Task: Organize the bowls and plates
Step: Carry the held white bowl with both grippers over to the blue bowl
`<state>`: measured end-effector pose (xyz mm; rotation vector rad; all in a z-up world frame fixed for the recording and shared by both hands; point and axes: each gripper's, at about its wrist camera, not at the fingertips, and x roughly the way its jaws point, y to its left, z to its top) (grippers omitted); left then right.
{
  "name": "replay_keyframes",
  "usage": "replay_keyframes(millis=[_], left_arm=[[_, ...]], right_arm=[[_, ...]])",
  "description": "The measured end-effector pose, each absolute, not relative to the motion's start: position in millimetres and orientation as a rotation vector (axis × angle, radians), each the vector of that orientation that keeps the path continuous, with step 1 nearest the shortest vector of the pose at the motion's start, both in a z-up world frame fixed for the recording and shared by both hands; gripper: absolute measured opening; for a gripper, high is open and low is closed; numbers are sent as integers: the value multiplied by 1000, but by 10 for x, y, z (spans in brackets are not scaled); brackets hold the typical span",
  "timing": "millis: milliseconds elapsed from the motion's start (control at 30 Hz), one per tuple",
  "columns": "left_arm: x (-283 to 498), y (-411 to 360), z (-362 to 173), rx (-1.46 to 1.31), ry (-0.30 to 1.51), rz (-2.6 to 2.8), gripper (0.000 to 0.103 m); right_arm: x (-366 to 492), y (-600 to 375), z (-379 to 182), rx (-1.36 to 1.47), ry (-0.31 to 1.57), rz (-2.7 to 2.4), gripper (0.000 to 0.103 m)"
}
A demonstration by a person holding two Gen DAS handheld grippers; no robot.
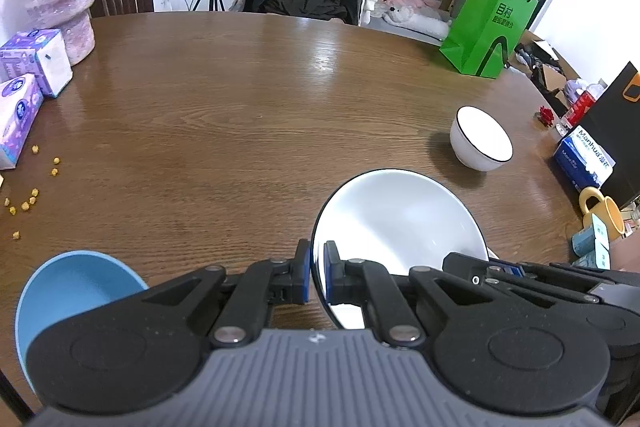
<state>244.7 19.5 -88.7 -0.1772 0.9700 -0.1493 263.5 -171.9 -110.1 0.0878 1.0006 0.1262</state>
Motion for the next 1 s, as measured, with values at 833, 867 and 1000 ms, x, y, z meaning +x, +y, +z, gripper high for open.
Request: replay_keyframes(millis=[833, 867, 1000], left_arm=[[2147, 611, -865, -195, 958, -111, 7], [2137, 629, -863, -198, 958, -109, 7], [2097, 710, -860, -206, 955, -99, 7]], right_arm=[[2379, -1299, -1088, 64, 995, 172, 8], [2373, -1276, -1084, 61, 995, 175, 8], [2340, -1196, -1071, 52, 994, 186, 8]])
